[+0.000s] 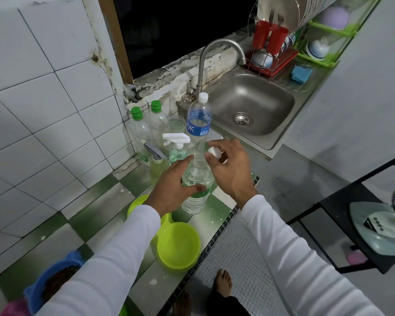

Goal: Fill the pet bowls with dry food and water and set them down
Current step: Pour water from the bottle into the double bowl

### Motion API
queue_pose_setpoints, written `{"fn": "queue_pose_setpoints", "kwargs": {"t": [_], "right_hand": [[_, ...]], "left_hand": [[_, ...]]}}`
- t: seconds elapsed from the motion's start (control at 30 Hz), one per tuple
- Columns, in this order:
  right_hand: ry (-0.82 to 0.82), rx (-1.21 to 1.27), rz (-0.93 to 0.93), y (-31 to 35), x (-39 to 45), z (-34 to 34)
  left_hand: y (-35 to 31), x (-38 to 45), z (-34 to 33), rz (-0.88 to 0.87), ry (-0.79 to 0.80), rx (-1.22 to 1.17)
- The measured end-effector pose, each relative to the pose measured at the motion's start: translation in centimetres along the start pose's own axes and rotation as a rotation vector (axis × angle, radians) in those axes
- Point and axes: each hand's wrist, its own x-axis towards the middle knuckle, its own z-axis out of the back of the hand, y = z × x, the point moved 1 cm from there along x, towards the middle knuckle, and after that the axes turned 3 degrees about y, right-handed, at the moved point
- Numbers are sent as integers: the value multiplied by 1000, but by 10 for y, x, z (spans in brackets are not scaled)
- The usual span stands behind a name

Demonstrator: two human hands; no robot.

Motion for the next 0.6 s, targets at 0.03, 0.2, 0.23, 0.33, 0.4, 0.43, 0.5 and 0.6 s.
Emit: {"fn": "queue_pose_setpoints", "kwargs": {"t": [0.03, 0.2, 0.23, 0.33, 0.4, 0.43, 0.5, 0.6], "right_hand": [[-27, 29, -55, -7, -3, -3], [-17, 88, -303, -51, -25, -24], [9, 81, -362, -61, -30, -29], [59, 102, -529, -94, -49, -48], [122, 45, -613, -115, -62, -62], [184, -21, -626, -120, -69, -68], [311, -122, -631, -124, -81, -76], [441, -210, -622, -132, -96, -86]], "left_hand": [[0, -1, 0, 1, 2, -6], [-1, -2, 1, -8, 3, 5], [-1, -2, 1, -15, 2, 13], [-1, -3, 2, -16, 4, 10], [-2, -3, 2, -6, 12, 1], [-2, -3, 2, -3, 13, -2], [-1, -3, 2, -1, 9, -10], [0, -4, 2, -2, 8, -23]]}}
